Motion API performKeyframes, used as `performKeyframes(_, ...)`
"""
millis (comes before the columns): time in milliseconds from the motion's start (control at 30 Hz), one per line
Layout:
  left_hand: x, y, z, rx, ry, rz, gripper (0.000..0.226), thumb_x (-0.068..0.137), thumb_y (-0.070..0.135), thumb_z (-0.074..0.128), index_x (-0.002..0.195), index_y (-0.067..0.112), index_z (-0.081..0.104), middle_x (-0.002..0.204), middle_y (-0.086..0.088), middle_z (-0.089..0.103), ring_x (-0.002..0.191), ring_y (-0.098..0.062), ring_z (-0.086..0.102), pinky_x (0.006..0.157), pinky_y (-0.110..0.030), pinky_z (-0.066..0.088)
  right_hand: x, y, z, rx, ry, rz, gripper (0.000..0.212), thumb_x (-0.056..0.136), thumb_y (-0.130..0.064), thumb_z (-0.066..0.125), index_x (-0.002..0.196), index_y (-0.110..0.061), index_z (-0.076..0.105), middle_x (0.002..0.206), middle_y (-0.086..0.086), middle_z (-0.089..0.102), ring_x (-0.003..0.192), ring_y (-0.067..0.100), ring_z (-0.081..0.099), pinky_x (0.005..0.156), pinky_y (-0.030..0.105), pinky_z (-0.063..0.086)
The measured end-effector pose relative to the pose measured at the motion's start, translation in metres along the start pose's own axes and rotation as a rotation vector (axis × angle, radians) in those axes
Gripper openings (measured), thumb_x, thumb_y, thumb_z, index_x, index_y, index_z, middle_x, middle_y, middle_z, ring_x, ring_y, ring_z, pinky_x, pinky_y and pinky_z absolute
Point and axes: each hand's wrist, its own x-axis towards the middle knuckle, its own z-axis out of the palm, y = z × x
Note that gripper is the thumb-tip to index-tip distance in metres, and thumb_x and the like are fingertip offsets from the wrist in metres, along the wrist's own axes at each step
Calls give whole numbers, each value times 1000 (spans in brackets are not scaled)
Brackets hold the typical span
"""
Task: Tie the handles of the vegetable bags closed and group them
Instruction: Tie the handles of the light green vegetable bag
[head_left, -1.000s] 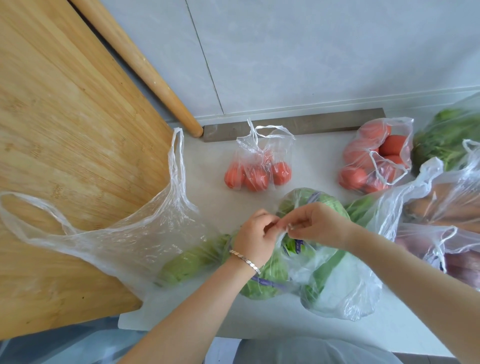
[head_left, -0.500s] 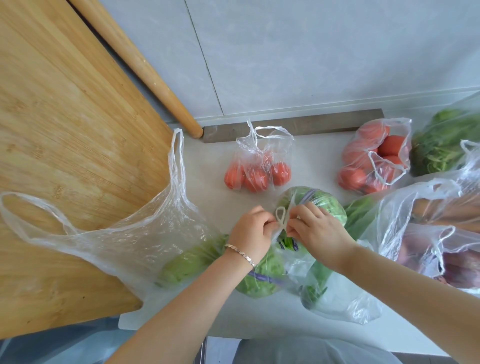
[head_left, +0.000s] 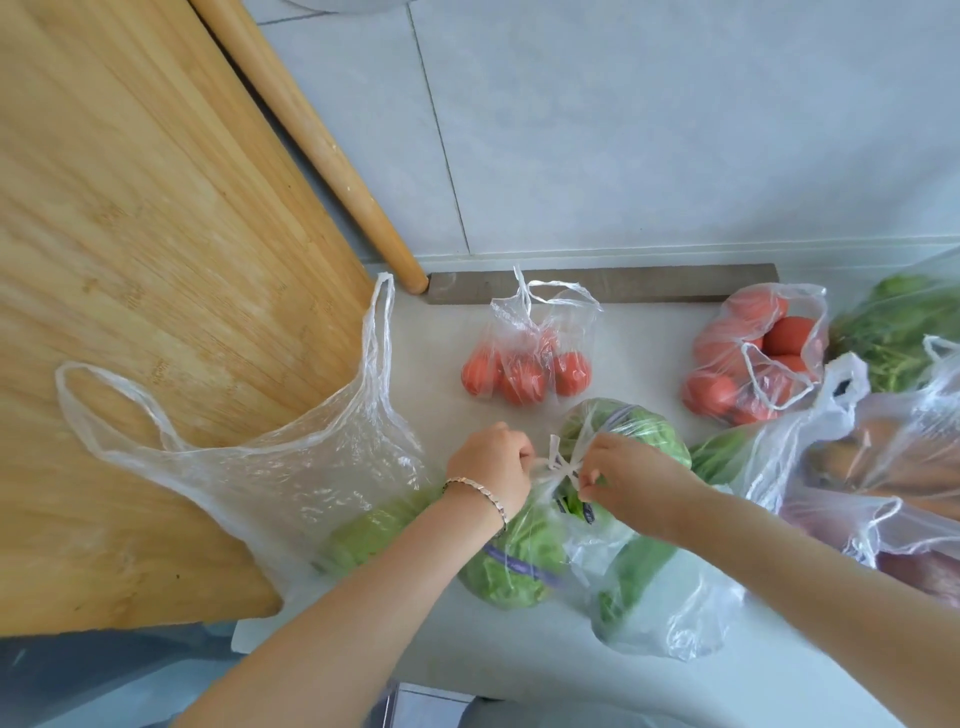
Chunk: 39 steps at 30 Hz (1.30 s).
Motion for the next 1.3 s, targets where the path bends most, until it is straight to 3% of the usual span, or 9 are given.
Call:
performKeyframes(100, -8, -9, -23, -58, 102, 100, 19, 90, 14, 50, 102, 13, 64, 108, -3, 58, 83, -17, 56, 84, -29, 48, 10, -12, -29, 215, 33, 53, 16, 90, -25, 52, 96, -16, 64, 84, -10, 54, 78, 10, 53, 65, 18, 40)
performKeyframes(233, -22, -40, -56, -4, 495, 88, 21, 77, 6, 52, 91, 10, 67, 93, -10, 64, 84, -31, 63, 78, -39, 52, 30, -42, -54, 321, 108, 3, 18, 91, -24, 51, 100, -15, 63, 81, -13, 53, 83, 10, 56, 75, 21, 41)
performKeyframes(467, -55, -110, -99, -166, 1036, -504, 72, 72, 5, 60, 137, 4, 28, 145, -20, 23, 130, -43, 27, 110, -55, 23, 95, -119, -40, 516, 58, 77, 50, 89, -40, 51, 128, -9, 46, 125, 6, 57, 111, 22, 55, 84, 24, 42)
performKeyframes(600, -66, -147, -90, -218, 1095, -486, 73, 72, 25, 53, 135, 10, 20, 140, -12, 19, 128, -45, 29, 102, -62, 31, 136, -160, -16, 644, -22, 237, 86, 81, -55, 56, 142, -5, 21, 143, 12, 32, 130, 27, 37, 105, 37, 35)
performKeyframes(733, -64, -165, -79, -307, 1113, -275, 54, 72, 25, 51, 122, 19, 32, 126, -14, 36, 120, -33, 41, 103, -51, 39, 150, -177, 3, 872, 43, 194, 48, 91, -39, 50, 120, 0, 53, 111, 6, 51, 103, 16, 49, 84, 25, 38)
performKeyframes(800, -59, -167, -80, -350, 1110, -143, 45, 71, 19, 51, 115, 13, 39, 113, -16, 46, 110, -21, 42, 106, -22, 36, 149, -178, 8, 1037, 142, 172, 40, 97, -31, 38, 89, -8, 69, 99, 3, 63, 94, 14, 52, 84, 24, 35)
performKeyframes(900, -45, -170, -80, -572, 1040, -107, 32, 74, 0, 56, 104, 9, 49, 102, -3, 48, 95, -17, 48, 87, -1, 35, 140, -174, 17, 1358, 208, 204, 50, 98, -24, 36, 51, -11, 49, 49, -3, 56, 62, 18, 53, 78, 32, 45)
performKeyframes(1167, -23, -124, -118, -1584, 493, -273, 28, 77, -17, 56, 63, 7, 51, 66, -7, 55, 47, -11, 56, 48, -16, 51, 102, -175, 24, 1093, 105, 25, 20, 77, -18, 72, 88, -10, 57, 40, -12, 32, 40, 0, 35, 50, 12, 31)
performKeyframes(1300, -32, -105, -131, -1619, 259, -151, 28, 79, -17, 54, 63, 5, 51, 67, -7, 54, 51, -8, 61, 59, -21, 58, 96, -194, 35, 1024, 103, 65, 38, 72, -18, 77, 44, -24, 51, 40, -12, 23, 38, 3, 21, 43, 19, 20)
